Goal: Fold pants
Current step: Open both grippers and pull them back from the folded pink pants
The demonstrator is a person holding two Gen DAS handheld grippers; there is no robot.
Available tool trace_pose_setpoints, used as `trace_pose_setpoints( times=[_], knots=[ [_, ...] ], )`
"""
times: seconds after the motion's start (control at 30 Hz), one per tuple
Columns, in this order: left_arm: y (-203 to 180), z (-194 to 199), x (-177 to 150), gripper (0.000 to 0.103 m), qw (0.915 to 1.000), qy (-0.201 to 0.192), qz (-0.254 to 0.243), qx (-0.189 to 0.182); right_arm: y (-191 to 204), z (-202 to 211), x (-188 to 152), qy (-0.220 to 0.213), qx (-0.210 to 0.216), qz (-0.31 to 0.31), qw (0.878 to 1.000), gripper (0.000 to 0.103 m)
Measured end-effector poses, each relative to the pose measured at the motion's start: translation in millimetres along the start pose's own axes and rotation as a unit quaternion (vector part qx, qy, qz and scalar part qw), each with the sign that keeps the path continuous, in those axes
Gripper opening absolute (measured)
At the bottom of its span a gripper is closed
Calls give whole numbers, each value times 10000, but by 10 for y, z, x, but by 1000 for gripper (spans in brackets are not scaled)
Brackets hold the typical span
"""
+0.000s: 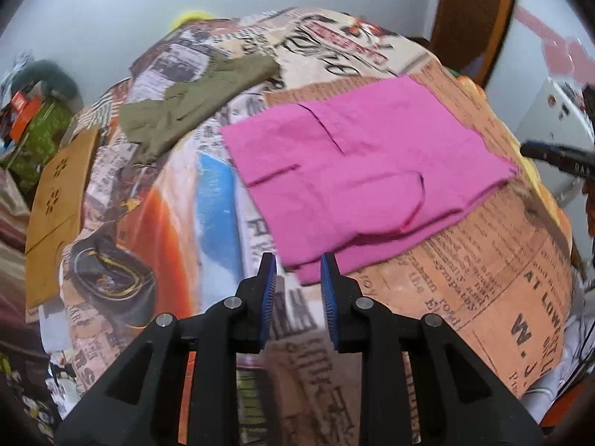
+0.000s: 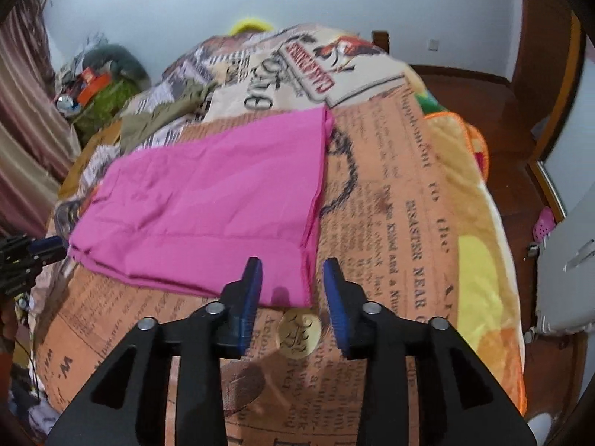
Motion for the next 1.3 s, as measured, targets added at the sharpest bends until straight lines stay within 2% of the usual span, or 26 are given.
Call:
trace_pose_setpoints(
  times=[0.13,0.2,0.27,0.37,0.47,0.57,0.63,0.67,0.7,0.77,0.9,1.07,1.17,1.3],
  knots=[
    [126,13,99,30,9984,-1,468,-305,1,-33,33,-32,31,-75,10000,32],
    [127,-45,122,37,9972,90,617,-404,12,-98,19,73,64,-136,9999,32],
    [105,-138,119,38,9960,219,728,-473,25,-169,-24,173,145,-210,9995,32],
    [41,-263,95,38,9950,323,766,-558,32,-246,-110,313,153,-250,9991,32],
    [-31,-320,49,39,9965,346,634,-412,24,-324,-191,462,171,-294,9984,32],
    [-23,-319,45,38,9964,319,674,-414,35,-376,-247,515,197,-272,9981,32],
    [10,-315,42,34,9958,304,747,-427,47,-389,-269,486,188,-206,9984,32],
    [27,-309,41,24,9963,283,746,-320,55,-387,-274,459,176,-164,9987,31],
    [45,-304,48,19,9967,257,731,-230,66,-379,-278,422,178,-118,9989,22],
    [55,-278,52,17,9968,197,740,-206,84,-376,-275,403,152,-18,9991,12],
    [1,-171,88,14,9984,19,564,-6,96,-400,-271,405,140,77,9991,12],
    [-57,-1,133,14,9990,-150,427,-50,72,-427,-260,418,15,135,9990,12],
    [-58,-45,80,14,9990,-42,439,-58,62,-441,-255,440,-33,159,9989,12],
    [-19,-269,-106,13,9974,332,625,-132,57,-464,-251,481,-67,191,9986,12]
  ],
)
Point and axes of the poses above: each gripper's, at about its wrist camera, not at the fingertips, and z roughly against the way its jaws point, y to its left, x to its top, the point moved 4 cm from there along -z, roughly the way its jaws point, and after that the axes turned 1 degree about x, right-handed, at the moved point
